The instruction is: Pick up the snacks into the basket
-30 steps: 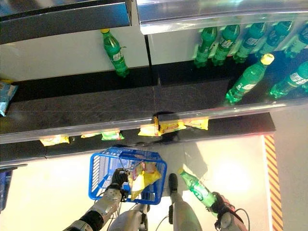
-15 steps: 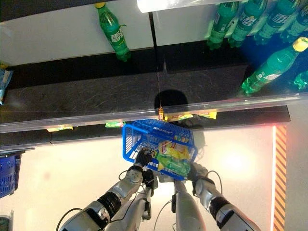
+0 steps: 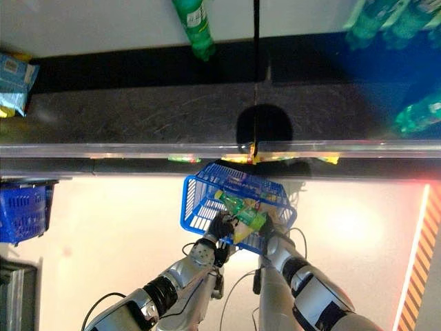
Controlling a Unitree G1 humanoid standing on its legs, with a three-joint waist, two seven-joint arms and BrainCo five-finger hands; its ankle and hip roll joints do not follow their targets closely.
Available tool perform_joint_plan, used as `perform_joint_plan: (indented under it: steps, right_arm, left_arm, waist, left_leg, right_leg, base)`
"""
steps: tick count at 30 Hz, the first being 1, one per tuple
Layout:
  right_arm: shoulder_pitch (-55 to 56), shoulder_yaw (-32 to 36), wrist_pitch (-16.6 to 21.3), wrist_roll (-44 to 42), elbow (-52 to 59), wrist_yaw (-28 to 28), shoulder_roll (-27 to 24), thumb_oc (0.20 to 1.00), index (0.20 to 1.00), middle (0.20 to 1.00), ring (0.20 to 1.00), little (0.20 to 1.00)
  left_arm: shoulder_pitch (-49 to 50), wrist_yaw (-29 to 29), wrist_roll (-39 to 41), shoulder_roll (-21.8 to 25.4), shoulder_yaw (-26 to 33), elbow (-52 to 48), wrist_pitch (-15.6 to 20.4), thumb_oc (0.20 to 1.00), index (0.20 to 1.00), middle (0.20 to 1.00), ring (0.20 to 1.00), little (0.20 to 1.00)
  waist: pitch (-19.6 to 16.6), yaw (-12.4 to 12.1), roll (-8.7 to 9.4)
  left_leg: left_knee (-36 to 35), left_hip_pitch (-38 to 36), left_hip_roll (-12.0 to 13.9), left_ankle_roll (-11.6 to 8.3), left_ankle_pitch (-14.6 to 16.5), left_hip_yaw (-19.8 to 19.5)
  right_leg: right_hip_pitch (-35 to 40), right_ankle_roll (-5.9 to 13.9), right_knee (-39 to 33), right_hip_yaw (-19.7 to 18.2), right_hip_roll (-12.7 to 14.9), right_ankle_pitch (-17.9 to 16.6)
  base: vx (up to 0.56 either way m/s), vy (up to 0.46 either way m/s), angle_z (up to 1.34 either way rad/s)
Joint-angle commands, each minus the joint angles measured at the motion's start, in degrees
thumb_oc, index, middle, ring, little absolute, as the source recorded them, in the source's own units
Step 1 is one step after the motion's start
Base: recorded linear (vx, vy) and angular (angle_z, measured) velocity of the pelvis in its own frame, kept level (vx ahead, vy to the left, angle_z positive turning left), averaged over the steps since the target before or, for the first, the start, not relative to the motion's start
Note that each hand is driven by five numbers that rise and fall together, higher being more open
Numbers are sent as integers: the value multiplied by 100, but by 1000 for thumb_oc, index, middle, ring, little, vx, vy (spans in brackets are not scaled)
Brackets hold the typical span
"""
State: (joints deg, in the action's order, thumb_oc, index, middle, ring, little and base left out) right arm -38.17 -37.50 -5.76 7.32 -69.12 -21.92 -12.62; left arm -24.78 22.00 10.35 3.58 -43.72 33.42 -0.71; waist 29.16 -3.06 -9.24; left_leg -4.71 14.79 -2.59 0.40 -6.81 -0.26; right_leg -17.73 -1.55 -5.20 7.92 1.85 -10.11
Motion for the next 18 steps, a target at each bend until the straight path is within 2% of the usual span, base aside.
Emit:
perform_joint_plan:
  steps: [1, 7, 14, 18]
  right_arm:
    - [-627, 377, 342, -362, -36, -548, 189, 1000, 1000, 1000, 1000, 1000]
    - [-665, 366, 377, -352, -73, -412, 236, 1000, 1000, 1000, 1000, 1000]
    - [-335, 456, 348, -365, -303, -255, 313, 1000, 1000, 1000, 1000, 1000]
    - [90, 540, 341, -365, -391, -169, 280, 1000, 1000, 1000, 1000, 1000]
  left_arm:
    - [-178, -75, 273, -378, -326, -883, 518, 200, 200, 200, 200, 200]
    - [-240, -159, 378, -368, -176, -1125, 466, 200, 200, 200, 200, 200]
    - [-232, -133, 303, -380, -76, -951, 434, 200, 200, 200, 200, 200]
    - [-233, -60, 182, -335, 136, -660, 365, 200, 200, 200, 200, 200]
  waist:
    - [-76, -76, 35]
    - [63, -119, -116]
    - [63, -110, -110]
    - [38, -61, -38]
  left_leg:
    - [-20, 433, -45, -404, -224, -210]
    - [-15, 569, -116, -407, -242, -163]
    - [-17, 469, -159, -389, -184, -171]
    - [-28, 321, -158, -388, -144, -195]
  right_leg:
    - [-241, 833, 116, -503, 502, 125]
    - [-360, 870, 107, -476, 585, 86]
    - [-244, 897, 100, -471, 649, 116]
    - [-86, 911, 93, -453, 668, 143]
  base:
    - [-35, 58, 7]
    - [0, 52, 1]
    - [16, 27, 1]
    - [14, 8, 6]
